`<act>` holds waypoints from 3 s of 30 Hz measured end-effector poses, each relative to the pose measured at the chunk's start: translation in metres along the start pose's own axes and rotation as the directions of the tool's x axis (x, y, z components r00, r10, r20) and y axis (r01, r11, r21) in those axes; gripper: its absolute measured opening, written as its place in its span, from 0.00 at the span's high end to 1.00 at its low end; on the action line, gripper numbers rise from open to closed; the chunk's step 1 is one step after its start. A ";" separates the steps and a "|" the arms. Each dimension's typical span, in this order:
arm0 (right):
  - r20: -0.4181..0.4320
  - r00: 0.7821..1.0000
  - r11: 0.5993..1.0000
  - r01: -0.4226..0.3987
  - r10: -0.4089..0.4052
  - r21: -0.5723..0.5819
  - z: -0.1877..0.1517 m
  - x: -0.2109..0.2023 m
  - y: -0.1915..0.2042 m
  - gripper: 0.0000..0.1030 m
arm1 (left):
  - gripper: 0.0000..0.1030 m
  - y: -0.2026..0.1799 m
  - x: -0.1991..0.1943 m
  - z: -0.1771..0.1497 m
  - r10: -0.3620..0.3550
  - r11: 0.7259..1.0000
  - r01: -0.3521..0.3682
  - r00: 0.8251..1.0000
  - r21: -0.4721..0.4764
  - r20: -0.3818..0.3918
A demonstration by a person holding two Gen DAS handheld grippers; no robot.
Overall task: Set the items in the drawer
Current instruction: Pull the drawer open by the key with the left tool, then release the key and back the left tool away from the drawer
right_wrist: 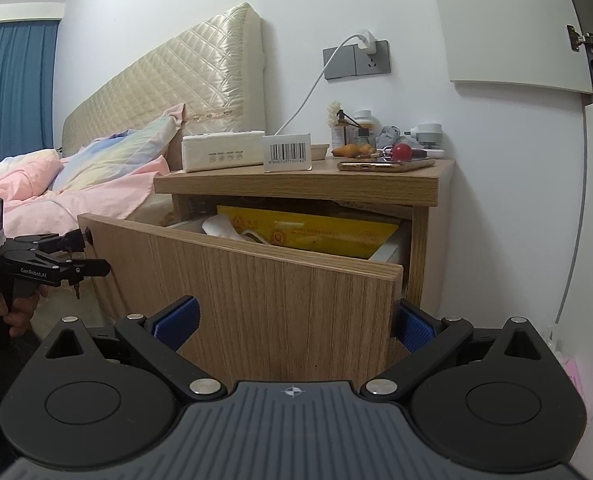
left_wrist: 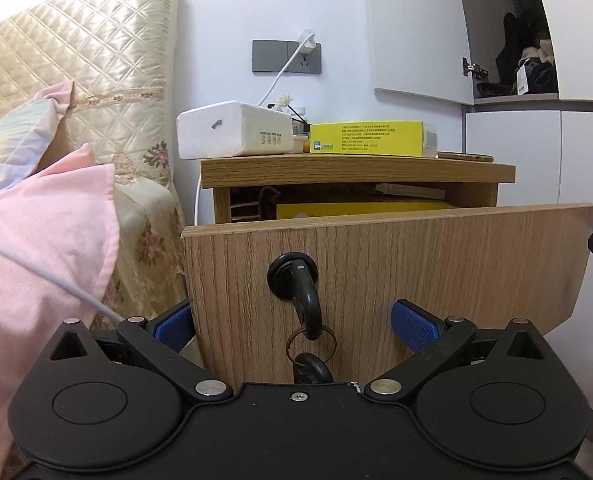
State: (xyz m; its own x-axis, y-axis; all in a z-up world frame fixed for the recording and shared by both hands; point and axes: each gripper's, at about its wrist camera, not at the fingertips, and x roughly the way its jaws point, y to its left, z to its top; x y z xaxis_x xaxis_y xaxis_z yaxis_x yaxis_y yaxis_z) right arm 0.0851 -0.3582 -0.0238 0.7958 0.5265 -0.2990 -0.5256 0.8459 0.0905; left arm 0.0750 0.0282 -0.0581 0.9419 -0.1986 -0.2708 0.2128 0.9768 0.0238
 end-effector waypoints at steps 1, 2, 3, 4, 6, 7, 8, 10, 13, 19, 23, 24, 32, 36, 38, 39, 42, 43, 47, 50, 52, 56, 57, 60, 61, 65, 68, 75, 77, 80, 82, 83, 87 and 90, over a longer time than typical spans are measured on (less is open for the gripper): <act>-0.001 1.000 1.000 0.000 0.000 0.002 0.000 -0.002 0.001 0.01 | 0.03 -0.001 -0.002 -0.001 0.000 1.000 0.000 1.000 -0.002 0.000; -0.003 1.000 1.000 -0.001 0.001 0.003 0.000 -0.003 0.002 0.01 | 0.03 -0.001 -0.004 -0.001 0.000 1.000 0.000 1.000 -0.003 0.000; -0.006 1.000 1.000 -0.001 0.001 0.003 -0.001 -0.004 0.003 0.01 | 0.03 -0.001 -0.006 -0.002 0.000 1.000 0.000 1.000 -0.004 -0.001; -0.010 1.000 1.000 -0.002 0.002 0.001 -0.001 -0.006 0.004 0.01 | 0.03 -0.002 -0.008 -0.003 0.000 1.000 0.000 1.000 -0.004 -0.001; -0.013 1.000 1.000 -0.005 0.005 -0.003 -0.002 -0.009 0.005 0.01 | 0.03 -0.003 -0.012 -0.004 0.000 1.000 0.000 1.000 -0.006 0.000; -0.013 1.000 1.000 -0.008 0.008 -0.004 -0.003 -0.010 0.006 0.01 | 0.03 -0.003 -0.014 -0.004 0.000 1.000 0.000 1.000 -0.006 0.000; -0.014 1.000 1.000 -0.009 0.009 -0.006 -0.004 -0.012 0.007 0.01 | 0.03 -0.004 -0.016 -0.004 0.001 1.000 -0.001 1.000 -0.007 0.000; -0.016 1.000 1.000 -0.013 0.012 -0.006 -0.004 -0.015 0.009 0.01 | 0.02 -0.006 -0.019 -0.005 0.003 1.000 -0.003 1.000 -0.007 0.000; -0.017 1.000 1.000 -0.019 0.019 -0.008 -0.005 -0.018 0.010 0.01 | 0.01 -0.007 -0.023 -0.006 0.008 1.000 -0.008 1.000 -0.009 -0.001; -0.017 1.000 1.000 -0.001 0.001 0.011 -0.004 -0.017 0.011 0.02 | 0.01 -0.008 -0.025 -0.004 0.013 1.000 -0.013 1.000 -0.020 -0.004; 0.014 1.000 1.000 0.011 -0.011 0.019 -0.001 -0.021 0.011 0.02 | 0.01 -0.008 -0.031 -0.004 0.018 1.000 -0.018 1.000 -0.019 0.016; 0.032 0.999 1.000 0.017 -0.017 0.025 0.001 -0.024 0.010 0.02 | 0.01 -0.008 -0.033 -0.003 0.020 1.000 -0.019 1.000 -0.018 0.022; 0.141 0.982 0.991 0.124 -0.129 0.045 0.017 -0.041 0.019 0.02 | 0.01 -0.012 -0.050 0.010 0.041 0.999 -0.038 0.996 -0.034 0.082; 0.179 0.966 0.982 0.186 -0.187 0.018 0.026 -0.044 0.030 0.00 | 0.01 -0.019 -0.056 0.024 0.074 0.997 -0.071 0.993 -0.037 0.088; 0.191 0.960 0.978 0.208 -0.205 0.005 0.032 -0.041 0.038 0.00 | 0.01 -0.025 -0.060 0.035 0.101 0.995 -0.098 0.990 -0.030 0.100; 0.199 0.957 0.977 0.215 -0.210 -0.002 0.035 -0.039 0.042 0.00 | 0.01 -0.028 -0.063 0.041 0.117 0.993 -0.114 0.987 -0.027 0.106; 0.228 0.953 0.979 0.205 -0.198 -0.005 0.043 -0.033 0.053 0.00 | 0.01 -0.040 -0.069 0.060 0.159 0.987 -0.157 0.979 -0.023 0.125; 0.236 0.953 0.980 0.199 -0.192 -0.005 0.045 -0.031 0.056 0.00 | 0.01 -0.044 -0.070 0.067 0.165 0.986 -0.163 0.979 -0.022 0.123; 0.243 0.952 0.981 0.193 -0.187 -0.001 0.052 -0.021 0.065 0.00 | 0.01 -0.061 -0.068 0.088 0.185 0.983 -0.184 0.978 -0.018 0.101; 0.248 0.950 0.981 0.193 -0.192 0.021 0.057 -0.013 0.066 0.00 | 0.01 -0.074 -0.067 0.100 0.186 0.983 -0.186 0.979 -0.009 0.090; 0.253 0.947 0.980 0.193 -0.197 0.042 0.059 -0.008 0.065 0.00 | 0.01 -0.081 -0.069 0.108 0.185 0.983 -0.184 0.979 -0.021 0.087; 0.273 0.939 0.978 0.197 -0.208 0.069 0.062 -0.002 0.066 0.00 | 0.01 -0.091 -0.079 0.125 0.158 0.986 -0.153 0.982 -0.062 0.101; 0.282 0.936 0.977 0.200 -0.211 0.066 0.063 -0.001 0.067 0.00 | 0.01 -0.092 -0.083 0.129 0.152 0.987 -0.144 0.983 -0.074 0.106; 0.300 0.929 0.976 0.207 -0.218 0.068 0.063 0.001 0.067 0.00 | 0.01 -0.093 -0.093 0.135 0.145 0.985 -0.133 0.982 -0.106 0.119; 0.302 0.928 0.976 0.207 -0.219 0.071 0.063 0.002 0.066 0.00 | 0.01 -0.093 -0.095 0.136 0.146 0.985 -0.133 0.982 -0.110 0.121; 0.301 0.926 0.974 0.211 -0.228 0.087 0.064 0.005 0.065 0.00 | 0.01 -0.090 -0.098 0.136 0.134 0.985 -0.119 0.984 -0.123 0.119; 0.305 0.921 0.970 0.225 -0.243 0.092 0.064 0.006 0.066 0.00 | 0.01 -0.097 -0.097 0.131 0.100 0.992 -0.090 0.988 -0.086 0.117; 0.309 0.913 0.964 0.243 -0.265 0.110 0.062 0.002 0.063 0.00 | 0.01 -0.100 -0.090 0.124 0.078 0.994 -0.072 0.994 -0.076 0.079; 0.303 0.914 0.962 0.246 -0.270 0.117 0.062 0.001 0.062 0.00 | 0.01 -0.100 -0.090 0.122 0.090 0.994 -0.084 0.992 -0.075 0.084; 0.298 0.914 0.961 0.251 -0.276 0.120 0.062 0.001 0.062 0.00 | 0.01 -0.101 -0.087 0.121 0.116 0.991 -0.110 0.989 -0.073 0.086; 0.299 0.913 0.960 0.252 -0.277 0.120 0.062 0.000 0.063 0.00 | 0.01 -0.101 -0.086 0.121 0.134 0.989 -0.127 0.987 -0.072 0.088; 0.303 0.911 0.960 0.254 -0.278 0.118 0.062 -0.001 0.064 0.00 | 0.01 -0.101 -0.085 0.121 0.149 0.987 -0.143 0.984 -0.069 0.095; 0.296 0.908 0.954 0.268 -0.296 0.131 0.063 -0.002 0.065 0.00 | 0.01 -0.095 -0.078 0.119 0.190 0.981 -0.184 0.976 -0.060 0.110; 0.284 0.908 0.950 0.278 -0.309 0.144 0.064 -0.003 0.067 0.00 | 0.01 -0.093 -0.072 0.111 0.227 0.974 -0.225 0.960 -0.035 0.166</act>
State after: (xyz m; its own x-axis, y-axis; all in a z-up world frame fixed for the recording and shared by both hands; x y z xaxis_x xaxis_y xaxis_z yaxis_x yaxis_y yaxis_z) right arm 0.0671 -0.2975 0.0442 0.9700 0.2412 -0.0299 -0.2349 0.9619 0.1399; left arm 0.0164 -0.0567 0.0658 0.9954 0.0181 -0.0944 -0.0134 0.9986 0.0503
